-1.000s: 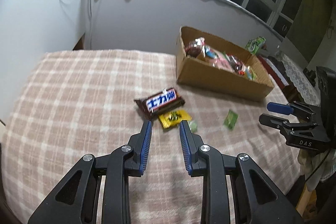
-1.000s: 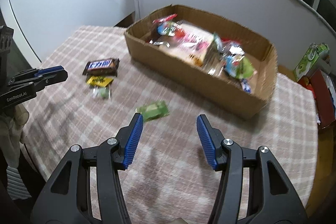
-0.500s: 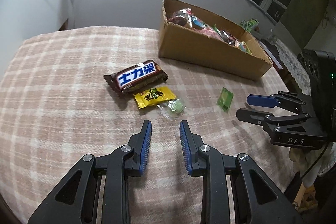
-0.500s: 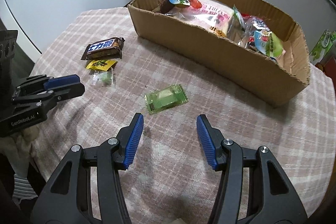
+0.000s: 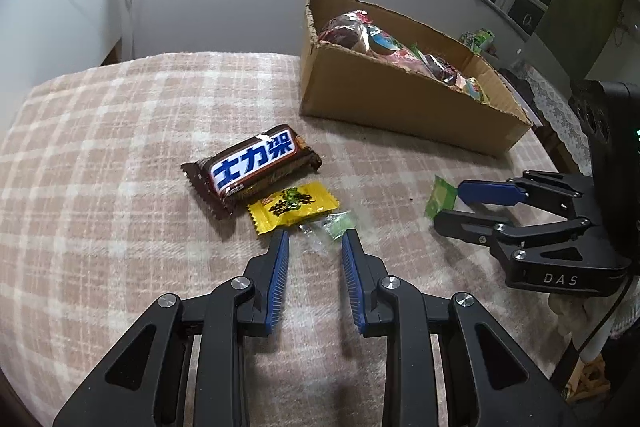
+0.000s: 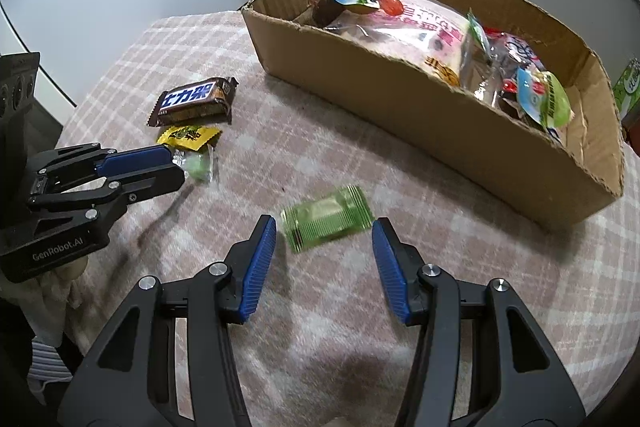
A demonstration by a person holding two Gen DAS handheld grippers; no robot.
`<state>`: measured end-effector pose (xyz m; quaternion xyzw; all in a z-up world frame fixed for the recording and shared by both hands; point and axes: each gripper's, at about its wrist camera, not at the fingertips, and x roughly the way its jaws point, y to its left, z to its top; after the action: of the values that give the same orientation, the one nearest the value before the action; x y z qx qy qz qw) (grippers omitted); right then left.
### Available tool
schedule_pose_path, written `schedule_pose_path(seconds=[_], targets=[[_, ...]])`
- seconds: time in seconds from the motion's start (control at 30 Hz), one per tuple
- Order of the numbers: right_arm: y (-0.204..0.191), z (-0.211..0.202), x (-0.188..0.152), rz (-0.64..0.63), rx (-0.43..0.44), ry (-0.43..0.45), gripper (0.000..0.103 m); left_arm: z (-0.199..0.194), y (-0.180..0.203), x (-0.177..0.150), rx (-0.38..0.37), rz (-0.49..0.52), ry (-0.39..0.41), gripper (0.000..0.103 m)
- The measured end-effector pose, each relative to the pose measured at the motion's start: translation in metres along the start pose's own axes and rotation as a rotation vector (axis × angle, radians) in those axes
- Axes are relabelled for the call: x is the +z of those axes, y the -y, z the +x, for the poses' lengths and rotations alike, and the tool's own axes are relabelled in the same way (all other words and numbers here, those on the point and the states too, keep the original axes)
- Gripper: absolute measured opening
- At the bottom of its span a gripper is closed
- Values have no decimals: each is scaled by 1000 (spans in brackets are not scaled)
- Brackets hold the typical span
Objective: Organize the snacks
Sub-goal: 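Move the right gripper to the green square candy while the left approaches the clear candy, then grasp the green square candy with the right gripper while the left grasps the clear candy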
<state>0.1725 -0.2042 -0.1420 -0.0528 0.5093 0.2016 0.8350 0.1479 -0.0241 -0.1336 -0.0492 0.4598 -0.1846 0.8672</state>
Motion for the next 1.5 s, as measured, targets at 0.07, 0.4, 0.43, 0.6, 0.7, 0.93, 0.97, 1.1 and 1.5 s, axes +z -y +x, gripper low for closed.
schedule_pose_path(seconds=[0.07,0.4,0.43,0.6,0.7,0.93,0.97,1.1,1.5], targets=[[-1,2,2,-3,-2,1,53,2,2,1,4,15,-2,26],[-15,11,10,-87,-62,4,53,8,15,7,21,99,-5,34],[-16,12,10,-94,-64,3,53,9,15,8,22,102,-8,34],[-15,10,9,-125,-81,0,46,14,19,10,33,126,-14,34],[-12,8,8,-127,-75,-1,44,16,25,8,50,153,-10,34],[-12,5,4,-129,-79,-1,40,21,36,7,64,188,2,25],[-12,4,3,-129,-77,-2,40,21,37,7,62,191,2,24],[-10,1,-1,-124,-69,1,40,21,38,7,61,191,6,22],[1,-11,-10,-92,-67,24,39,5,43,-4,11,172,21,20]])
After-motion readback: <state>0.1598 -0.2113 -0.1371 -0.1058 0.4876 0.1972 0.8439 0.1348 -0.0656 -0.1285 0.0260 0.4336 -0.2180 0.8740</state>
